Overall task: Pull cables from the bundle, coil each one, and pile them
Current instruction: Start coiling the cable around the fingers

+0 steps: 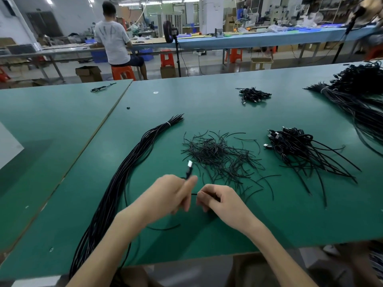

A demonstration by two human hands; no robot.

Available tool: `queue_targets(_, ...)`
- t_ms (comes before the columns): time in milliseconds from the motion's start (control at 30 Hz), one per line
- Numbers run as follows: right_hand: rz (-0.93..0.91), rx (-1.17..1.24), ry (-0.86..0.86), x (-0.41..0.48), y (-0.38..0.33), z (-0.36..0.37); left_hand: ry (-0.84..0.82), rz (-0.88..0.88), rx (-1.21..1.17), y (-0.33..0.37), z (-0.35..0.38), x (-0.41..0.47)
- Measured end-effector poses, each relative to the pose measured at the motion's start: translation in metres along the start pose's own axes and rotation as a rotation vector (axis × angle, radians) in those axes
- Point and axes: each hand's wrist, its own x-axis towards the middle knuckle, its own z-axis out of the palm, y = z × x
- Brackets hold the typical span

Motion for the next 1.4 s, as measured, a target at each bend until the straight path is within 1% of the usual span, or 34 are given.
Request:
queue_targets(67, 0.003, 0.059, 0.004, 0.0, -0.002, 0.0, 0.024, 0.043, 0.374, 0.001, 0.009, 0.005)
queue_targets(100, 0.0, 0.099, 0.013, -0.001, -0.004, -0.001, 0.069, 0.115, 0.519, 0.0, 0.013, 0.008)
queue_targets(133, -0.008, 0.141, 0.027, -0.001, -0.005, -0.001, 0.131, 0.215, 0.613, -0.003, 0.017, 0.011)
queue_targets(200, -0.016, 0.233, 0.068, -0.002, -0.006, -0.003, 0.234, 0.416, 0.74, -0.008, 0.023, 0.01)
queue_targets(267, -0.005, 0.269, 0.112, -0.002, -0.007, -0.003, 0.215, 0.43, 0.852, -0.017, 0.032, 0.01)
queue_targets(300, -0.002, 0.246, 0.129, -0.001, -0.006, -0.003, 0.225, 0.411, 0.864, -0.022, 0.034, 0.011)
queue_targets(333, 0.001, 0.22, 0.139, -0.001, -0.005, -0.002, 0.277, 0.407, 0.847, -0.023, 0.036, 0.012)
queue_targets(433, 0.0, 0.209, 0.151, -0.001, -0.004, 0.0, 0.416, 0.356, 0.691, -0.02, 0.042, 0.014)
queue_targets(500, -0.02, 0.205, 0.153, 0.0, -0.005, -0.002, 0.462, 0.348, 0.549, -0.016, 0.046, 0.016)
queue_targets(533, -0.031, 0.214, 0.151, 0.0, -0.006, -0.003, 0.456, 0.331, 0.468, -0.014, 0.047, 0.017)
queue_targets(567, -0.038, 0.235, 0.147, 0.0, -0.006, -0.005, 0.415, 0.279, 0.368, -0.013, 0.047, 0.019)
queue_targets(667, -0.064, 0.311, 0.12, -0.001, -0.008, -0.007, 0.225, 0.084, -0.027, -0.011, 0.046, 0.024)
queue_targets(733, -0.076, 0.335, 0.103, -0.002, -0.009, -0.007, 0.241, 0.035, -0.223, -0.008, 0.047, 0.024)
queue_targets(800, -0.072, 0.334, 0.103, -0.002, -0.009, -0.007, 0.283, 0.03, -0.342, -0.004, 0.05, 0.026)
queue_targets(1000, -0.056, 0.324, 0.095, -0.003, -0.008, -0.005, 0.335, -0.014, -0.897, -0.001, 0.052, 0.032)
queue_targets(1200, -0.035, 0.233, 0.134, 0.0, -0.006, -0.005, 0.287, 0.086, -1.466, 0.006, 0.029, 0.035)
queue_targets(1300, -0.022, 0.233, 0.146, 0.0, -0.004, -0.005, 0.228, 0.1, -1.597, 0.009, 0.023, 0.033)
queue_targets(1400, -0.023, 0.242, 0.145, 0.0, -0.003, -0.004, 0.198, 0.113, -1.6, 0.007, 0.024, 0.031)
